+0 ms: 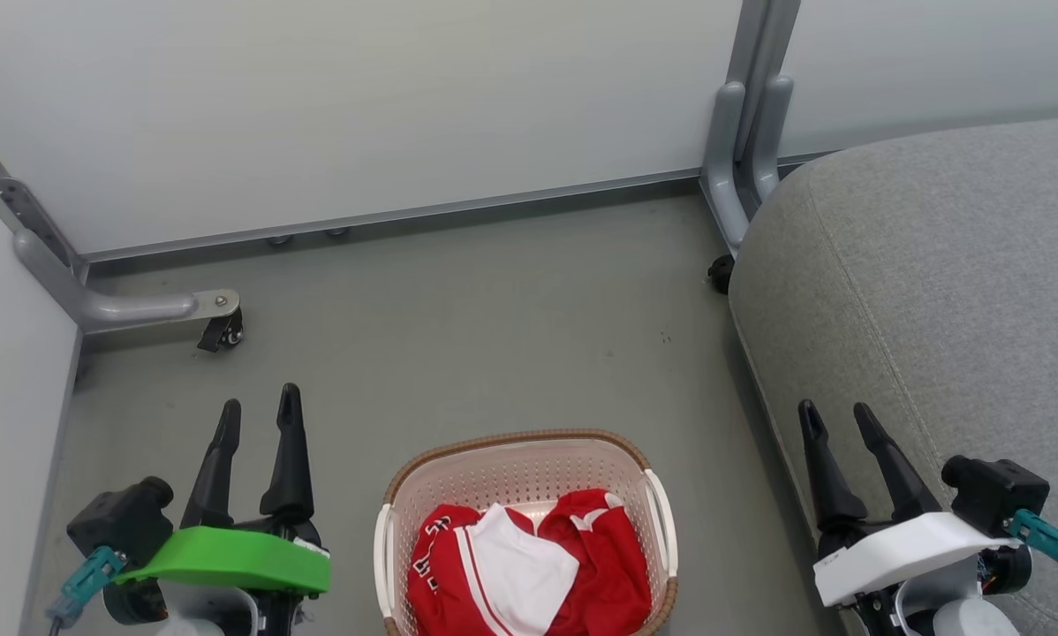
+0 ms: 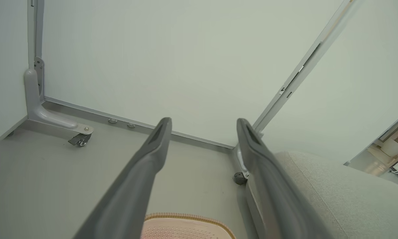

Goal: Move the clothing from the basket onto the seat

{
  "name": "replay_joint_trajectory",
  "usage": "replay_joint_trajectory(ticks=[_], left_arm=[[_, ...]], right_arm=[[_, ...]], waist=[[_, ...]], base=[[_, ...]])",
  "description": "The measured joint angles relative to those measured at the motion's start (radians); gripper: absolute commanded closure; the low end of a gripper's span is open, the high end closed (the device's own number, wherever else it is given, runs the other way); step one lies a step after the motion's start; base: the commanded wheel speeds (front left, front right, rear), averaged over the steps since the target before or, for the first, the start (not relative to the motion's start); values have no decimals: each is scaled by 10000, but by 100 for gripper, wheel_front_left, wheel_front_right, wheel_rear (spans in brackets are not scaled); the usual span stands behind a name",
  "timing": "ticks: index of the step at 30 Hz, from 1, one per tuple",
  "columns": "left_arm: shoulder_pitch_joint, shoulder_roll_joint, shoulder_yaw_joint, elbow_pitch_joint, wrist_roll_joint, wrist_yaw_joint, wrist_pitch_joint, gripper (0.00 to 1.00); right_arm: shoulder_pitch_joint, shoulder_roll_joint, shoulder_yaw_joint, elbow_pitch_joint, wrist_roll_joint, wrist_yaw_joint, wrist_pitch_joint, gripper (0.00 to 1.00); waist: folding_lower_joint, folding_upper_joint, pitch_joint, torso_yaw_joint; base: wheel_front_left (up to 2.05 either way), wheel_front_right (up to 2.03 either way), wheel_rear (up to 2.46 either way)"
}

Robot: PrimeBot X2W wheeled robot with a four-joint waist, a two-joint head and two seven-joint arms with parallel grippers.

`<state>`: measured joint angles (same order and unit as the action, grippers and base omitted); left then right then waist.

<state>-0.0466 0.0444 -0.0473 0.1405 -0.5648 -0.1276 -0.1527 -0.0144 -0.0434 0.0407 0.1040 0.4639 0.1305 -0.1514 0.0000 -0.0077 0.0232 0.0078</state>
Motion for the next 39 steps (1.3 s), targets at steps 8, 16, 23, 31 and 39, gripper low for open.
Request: replay_joint_trajectory(ticks=[8, 16, 23, 31, 39], left_arm=[[52, 6, -161, -56, 786, -4, -213, 0], [127, 21, -217, -100, 1480, -12, -385, 0], [152, 25, -314, -102, 2050, -13, -529, 0], [167, 29, -424, -105, 2671, -13, -700, 0], [200, 31, -477, -109, 3258, -13, -859, 0]], right_arm=[[40, -6, 84, -150, -848, 0, -211, 0], [84, -15, 159, -230, -1632, 0, -401, 0], [107, -21, 184, -295, -2174, 0, -535, 0], [235, -25, 270, -368, -2895, 0, -696, 0], [286, -29, 326, -487, -3524, 2, -871, 0]], waist=[[0, 0, -7, 59], [0, 0, -10, 90], [0, 0, -26, 89], [0, 0, -103, 89], [0, 0, -133, 111]], base=[[0, 0, 0], [0, 0, 0], [0, 0, 0], [0, 0, 0], [0, 0, 0]])
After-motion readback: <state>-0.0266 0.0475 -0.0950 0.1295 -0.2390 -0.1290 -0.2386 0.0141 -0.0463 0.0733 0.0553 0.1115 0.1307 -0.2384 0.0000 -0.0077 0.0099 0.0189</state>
